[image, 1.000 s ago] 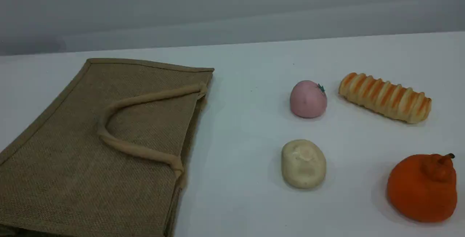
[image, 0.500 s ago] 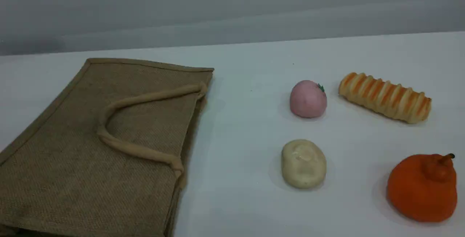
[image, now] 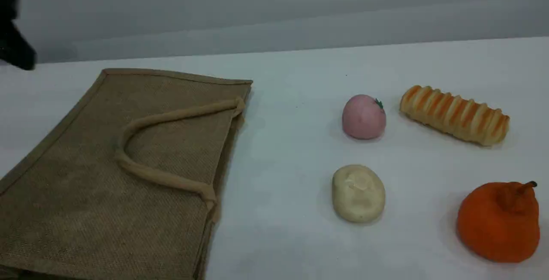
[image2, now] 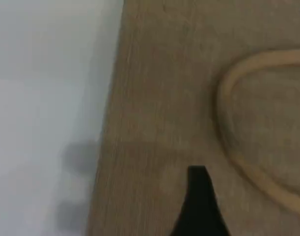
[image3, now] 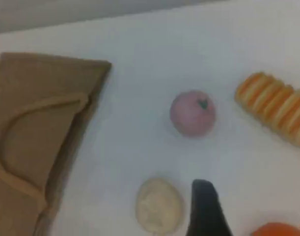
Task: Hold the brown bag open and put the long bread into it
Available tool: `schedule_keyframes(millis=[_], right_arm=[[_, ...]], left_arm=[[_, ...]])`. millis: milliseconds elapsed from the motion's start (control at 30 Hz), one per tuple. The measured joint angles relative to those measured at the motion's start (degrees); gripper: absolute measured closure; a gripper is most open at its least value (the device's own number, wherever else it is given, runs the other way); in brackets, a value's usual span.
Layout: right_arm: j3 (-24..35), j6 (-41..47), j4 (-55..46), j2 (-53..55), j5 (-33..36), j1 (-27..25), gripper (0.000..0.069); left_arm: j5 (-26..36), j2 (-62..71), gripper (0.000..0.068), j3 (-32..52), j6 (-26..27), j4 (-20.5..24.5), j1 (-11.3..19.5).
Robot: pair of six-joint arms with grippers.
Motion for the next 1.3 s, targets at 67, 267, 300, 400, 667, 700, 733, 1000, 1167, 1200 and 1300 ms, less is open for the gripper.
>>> schedule_keyframes(millis=[67,267,300,400,667,700,733,1000,1167,1200,1300], right_arm=[[0.0,-3.7,4.65,3.51,-0.53,0.0,0.0309],[-0.05,-16.13,18.27,9.6,-2.24,0.0,0.0309],[-0.05,-18.34,20.83,10.14,-2.24,0.0,0.0309],[-0.18,-24.58,27.86,11.91,-2.04,0.0,0.0309],[-0.49,-34.43,38.92,14.81,-0.06,0.0,0.0309],[-0.49,-34.56,39.18,14.94,-0.06,0.0,0.0309],[-0.49,-34.56,39.17,15.0,-0.01,0.0,0.0309],[-0.49,-34.74,39.01,15.0,0.19,0.0,0.0309],[-0.49,-34.79,38.99,15.0,0.19,0.0,0.0309],[-0.49,-34.85,38.99,15.0,0.19,0.0,0.0309],[-0.49,-34.9,38.99,15.0,0.19,0.0,0.0309]], left_arm=[[-0.03,4.9,0.0221,-2.54,0.0,0.0,0.0],[0.23,17.28,0.0221,-9.47,-1.35,-0.51,-0.1],[0.55,19.2,0.0221,-10.32,-1.35,-1.14,-0.32],[1.13,24.17,0.0221,-13.08,-1.35,-1.91,-1.42],[2.77,33.09,0.0221,-18.35,-1.35,-2.88,-2.9],[2.72,33.74,0.0221,-18.76,-1.35,-3.02,-2.9],[2.72,34.23,0.0221,-19.19,-1.35,-3.02,-2.9],[3.55,37.54,0.0221,-19.8,-1.3,-3.5,-2.9],[2.25,38.0,0.0226,-19.8,-1.3,-3.45,-3.43],[2.09,38.08,0.0228,-19.8,-1.3,-3.45,-3.75],[1.04,39.03,0.0234,-19.8,-1.3,-3.25,-4.94]])
